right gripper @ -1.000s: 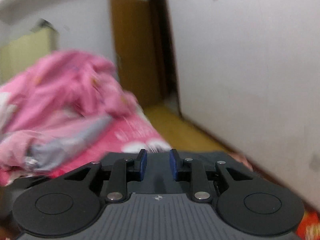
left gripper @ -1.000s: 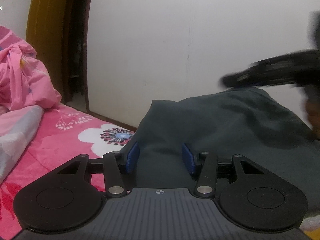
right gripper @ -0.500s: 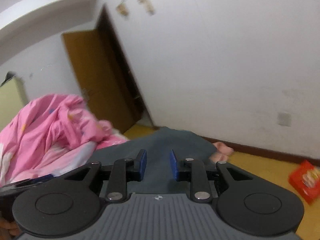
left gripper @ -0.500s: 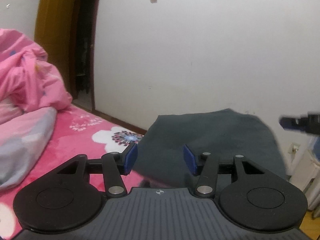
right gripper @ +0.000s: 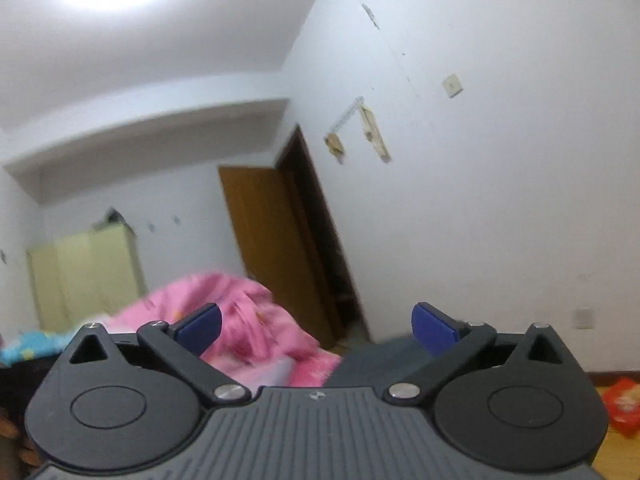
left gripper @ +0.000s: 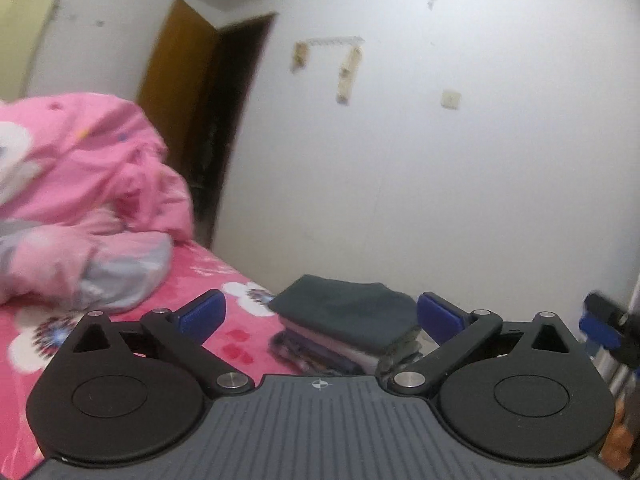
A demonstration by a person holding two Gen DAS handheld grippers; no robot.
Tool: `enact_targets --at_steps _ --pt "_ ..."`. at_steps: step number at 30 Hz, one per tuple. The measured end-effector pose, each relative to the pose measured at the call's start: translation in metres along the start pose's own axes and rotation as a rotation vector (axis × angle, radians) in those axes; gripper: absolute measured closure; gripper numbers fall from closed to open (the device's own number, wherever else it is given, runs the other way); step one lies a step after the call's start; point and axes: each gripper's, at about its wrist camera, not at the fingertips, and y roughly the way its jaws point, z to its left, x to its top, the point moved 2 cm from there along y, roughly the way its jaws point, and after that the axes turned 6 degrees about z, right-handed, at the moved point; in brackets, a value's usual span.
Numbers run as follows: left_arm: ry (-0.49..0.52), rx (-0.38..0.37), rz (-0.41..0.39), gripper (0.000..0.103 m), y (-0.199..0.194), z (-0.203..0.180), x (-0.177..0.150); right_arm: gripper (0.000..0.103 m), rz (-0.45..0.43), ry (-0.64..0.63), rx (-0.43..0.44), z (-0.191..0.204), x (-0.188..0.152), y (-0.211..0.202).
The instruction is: Fold clothes
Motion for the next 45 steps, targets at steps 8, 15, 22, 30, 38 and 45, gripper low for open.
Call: enact_targets --at_steps 8,15,22,30,38,45 --pt "0.01 0.097 0.131 0.0 -0.027 -0.012 -0.052 0.0 0.197 -0.032 -0.264 0.054 -0.063 0.002" --pt "0.04 0.115 0.159 0.0 -0.036 -0.03 -0.083 0.0 0.235 -0.084 -0.395 0.074 -0.086 -0.013" --pt "0.084 0.193 0.164 0.0 -0.035 -0.046 -0.099 0.0 0.253 -0.111 -0.552 0.074 -0.093 -0.013" --pt "0.076 0.192 0.207 0.0 -0.033 -0.052 -0.108 0.0 0.269 -0.147 -0.598 0.073 -0.098 -0.02" --pt "0.059 0.238 0.214 0.0 -0.035 -0.043 -0.11 0.0 0.292 -0.132 -0.57 0.08 -0.099 -0.018" --pt "0.064 0.205 0.241 0.0 -0.028 -0.054 -0.119 0.0 0.275 -0.179 -0.619 0.081 -0.099 -0.026"
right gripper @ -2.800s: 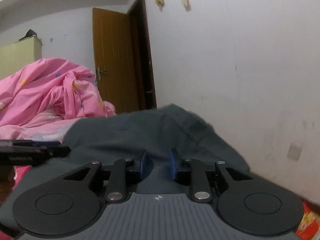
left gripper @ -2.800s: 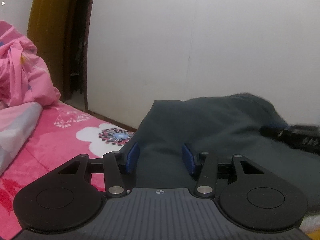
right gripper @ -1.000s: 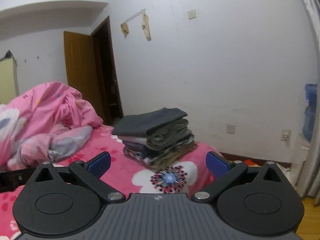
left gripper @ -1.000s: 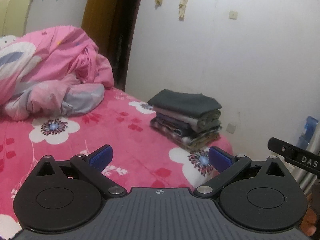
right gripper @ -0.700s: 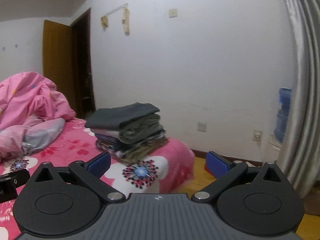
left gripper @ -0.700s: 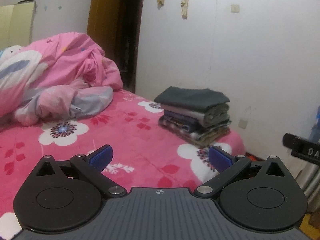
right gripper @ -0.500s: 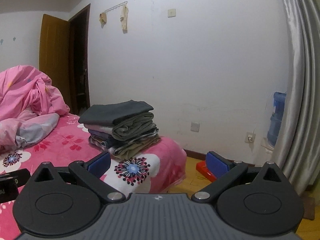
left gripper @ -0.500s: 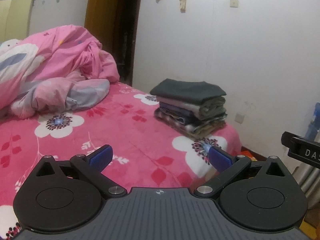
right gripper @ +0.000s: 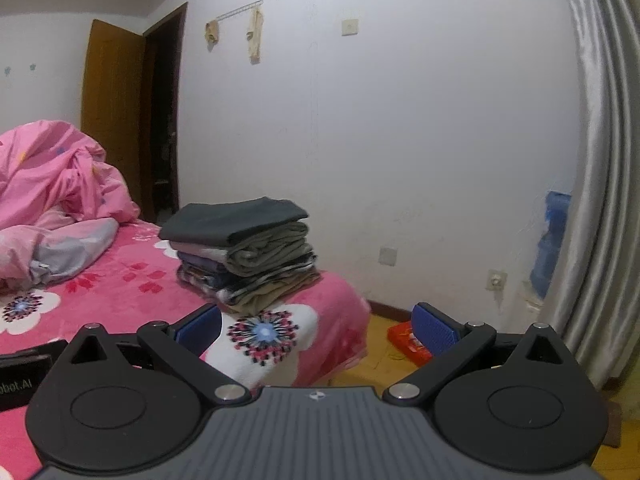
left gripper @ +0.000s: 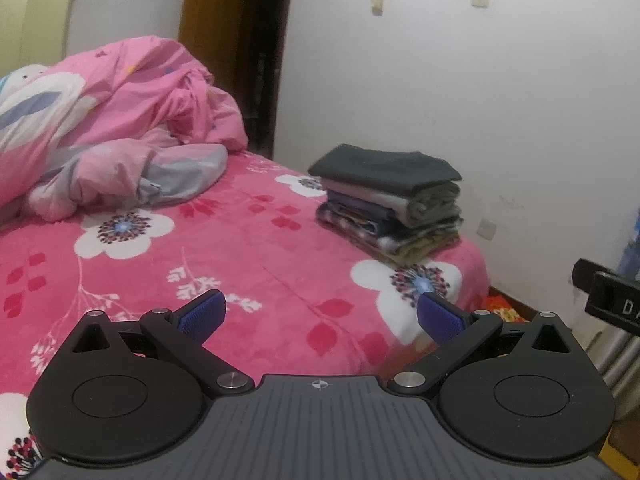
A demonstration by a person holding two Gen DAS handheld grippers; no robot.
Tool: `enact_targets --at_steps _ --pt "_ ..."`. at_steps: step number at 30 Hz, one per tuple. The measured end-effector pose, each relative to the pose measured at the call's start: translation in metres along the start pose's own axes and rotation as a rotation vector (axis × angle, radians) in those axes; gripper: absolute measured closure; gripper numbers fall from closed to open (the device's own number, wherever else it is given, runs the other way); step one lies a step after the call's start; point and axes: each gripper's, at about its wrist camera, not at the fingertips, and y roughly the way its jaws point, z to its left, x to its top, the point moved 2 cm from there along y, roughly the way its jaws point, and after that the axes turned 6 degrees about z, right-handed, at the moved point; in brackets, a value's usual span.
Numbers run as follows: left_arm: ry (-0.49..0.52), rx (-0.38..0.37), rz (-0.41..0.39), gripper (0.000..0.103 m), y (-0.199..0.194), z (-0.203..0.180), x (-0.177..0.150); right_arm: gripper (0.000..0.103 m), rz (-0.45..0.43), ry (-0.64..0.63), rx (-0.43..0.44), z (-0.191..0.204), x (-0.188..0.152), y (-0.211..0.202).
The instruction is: Fold clothes
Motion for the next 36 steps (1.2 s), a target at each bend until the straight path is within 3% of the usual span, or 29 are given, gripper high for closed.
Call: enact_targets --at_steps 15,36 --pt "0.026 0.01 0.034 0.0 0.005 -0.017 -0.011 0.0 0.03 0.01 -0.002 -0.018 -0.011 0.009" --pt "-0.004 0.068 0.024 0.0 0.025 -0.011 0.008 0.0 0.038 -0.019 0.056 0.0 0.003 0.034"
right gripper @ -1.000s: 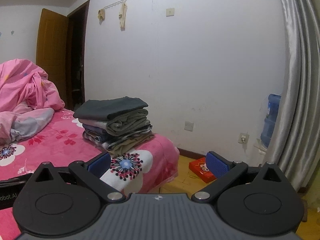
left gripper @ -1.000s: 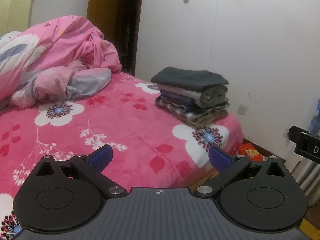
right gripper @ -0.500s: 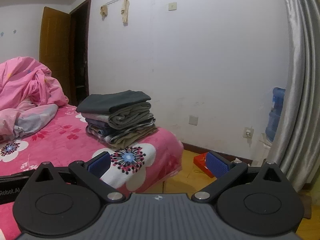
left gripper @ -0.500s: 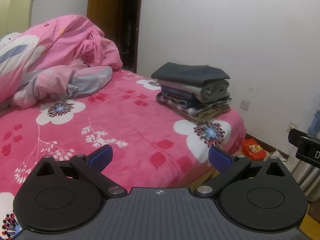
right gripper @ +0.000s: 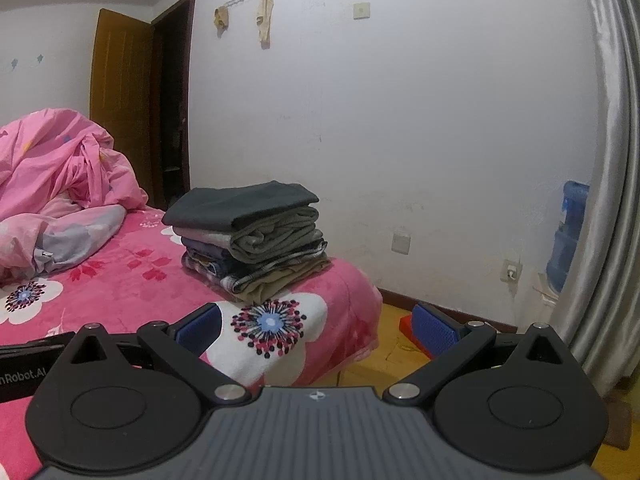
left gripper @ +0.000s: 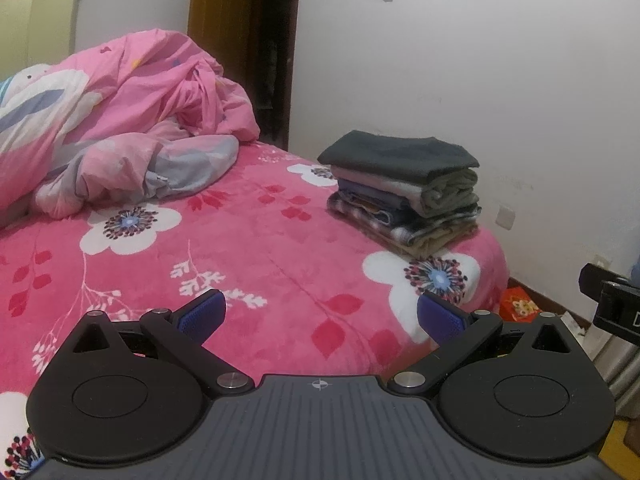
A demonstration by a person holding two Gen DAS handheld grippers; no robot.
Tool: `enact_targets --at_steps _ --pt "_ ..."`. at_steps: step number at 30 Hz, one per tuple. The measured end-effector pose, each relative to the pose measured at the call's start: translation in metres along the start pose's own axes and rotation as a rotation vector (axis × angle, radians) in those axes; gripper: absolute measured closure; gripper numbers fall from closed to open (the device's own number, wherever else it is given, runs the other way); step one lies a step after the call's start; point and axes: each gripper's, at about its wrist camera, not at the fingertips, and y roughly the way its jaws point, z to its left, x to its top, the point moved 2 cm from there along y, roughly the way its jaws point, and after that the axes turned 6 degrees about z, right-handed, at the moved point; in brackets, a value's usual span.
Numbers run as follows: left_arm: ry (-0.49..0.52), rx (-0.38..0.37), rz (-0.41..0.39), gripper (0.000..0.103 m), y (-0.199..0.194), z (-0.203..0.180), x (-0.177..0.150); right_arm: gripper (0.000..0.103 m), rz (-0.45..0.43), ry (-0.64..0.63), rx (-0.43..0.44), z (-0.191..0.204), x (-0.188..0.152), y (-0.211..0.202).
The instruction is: Fold clothes
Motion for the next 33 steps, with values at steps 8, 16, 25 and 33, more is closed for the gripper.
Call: enact_targets --at_steps 8,16,25,33 --pt "0.002 -0.004 -0.024 0.0 0.009 -0.007 0.013 0.0 -0.022 -0.009 -0.019 0.003 0.015 0.007" --pt "0.027 -0.039 0.0 0.0 0.022 -0.025 0.015 0.0 -0.015 -0.003 -0.055 -0.008 0.018 0.018" --pt "0.035 -0.056 0.008 0.0 0.027 -0.034 0.016 0.0 -0.005 0.008 -0.076 -0.018 0.019 0.027" --pt "0.033 -0.052 0.035 0.0 0.029 -0.036 0.014 0.0 0.01 0.008 -0.07 -0.019 0.018 0.032"
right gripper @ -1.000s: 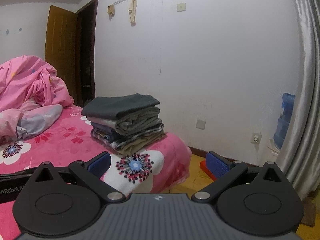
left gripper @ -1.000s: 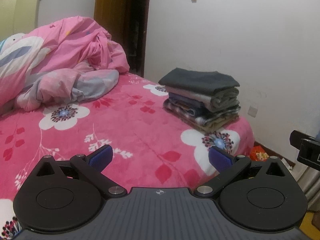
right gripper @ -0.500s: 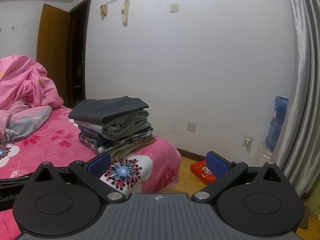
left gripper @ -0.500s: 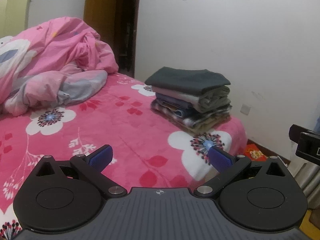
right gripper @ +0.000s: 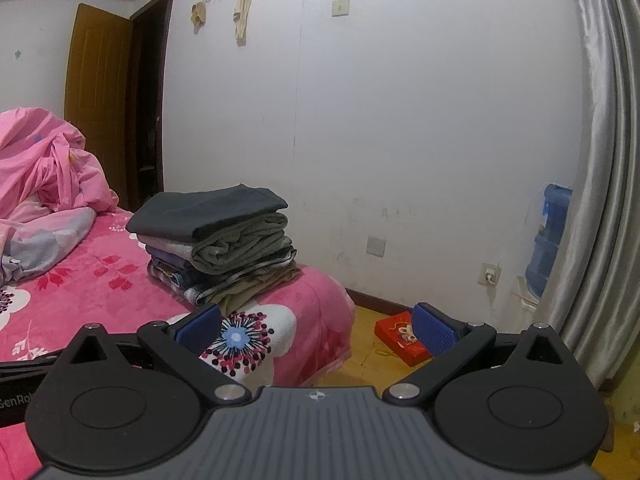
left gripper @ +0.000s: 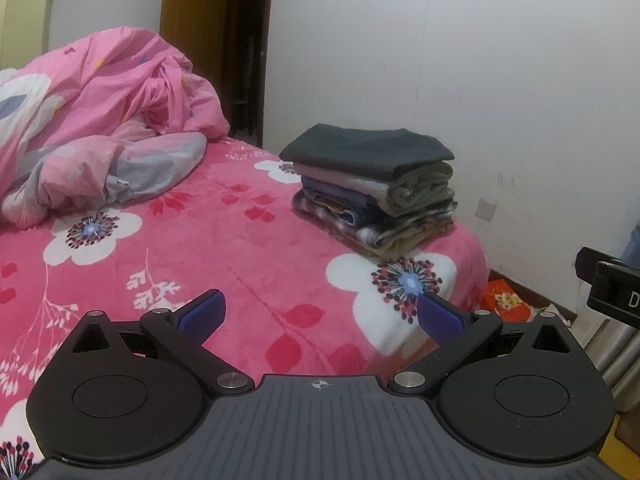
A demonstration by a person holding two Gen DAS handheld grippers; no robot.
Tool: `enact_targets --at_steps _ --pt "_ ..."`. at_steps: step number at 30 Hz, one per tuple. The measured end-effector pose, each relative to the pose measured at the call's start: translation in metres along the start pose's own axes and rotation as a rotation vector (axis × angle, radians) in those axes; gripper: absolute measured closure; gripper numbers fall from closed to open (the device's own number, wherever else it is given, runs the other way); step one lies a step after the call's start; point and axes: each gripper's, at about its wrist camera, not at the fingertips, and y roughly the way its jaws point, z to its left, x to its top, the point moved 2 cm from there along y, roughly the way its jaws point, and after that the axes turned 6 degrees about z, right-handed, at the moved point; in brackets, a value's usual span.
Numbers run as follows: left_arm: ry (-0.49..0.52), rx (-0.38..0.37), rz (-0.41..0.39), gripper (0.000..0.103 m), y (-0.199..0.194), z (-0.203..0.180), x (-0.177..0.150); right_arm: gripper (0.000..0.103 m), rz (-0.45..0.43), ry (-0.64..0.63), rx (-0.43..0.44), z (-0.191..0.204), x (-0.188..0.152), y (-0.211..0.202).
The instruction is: Fold clothes
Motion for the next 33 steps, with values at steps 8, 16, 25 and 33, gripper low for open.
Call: enact_targets --at_steps 8,16,25,33 --pt "-0.011 0.008 0.016 0.0 -0.0007 0.0016 -0.0012 0.0 0.003 -0.004 0.003 0.0016 -0.0015 -0.0034" --pt "0.004 0.02 0.01 0.0 -0.0014 0.0011 -0.0012 0.0 0.004 -0.007 0.004 0.0026 -0.0031 -0.0051" --pt "0.017 0.024 0.001 0.0 -0.0025 -0.0023 -0.0024 0.0 0.004 -0.012 0.01 0.0025 -0.0041 -0.0049" --pt "0.015 0.027 -0.004 0.0 -0.0026 -0.0013 -0.0018 0.0 0.004 -0.014 0.01 0.0041 -0.0045 -0.0051"
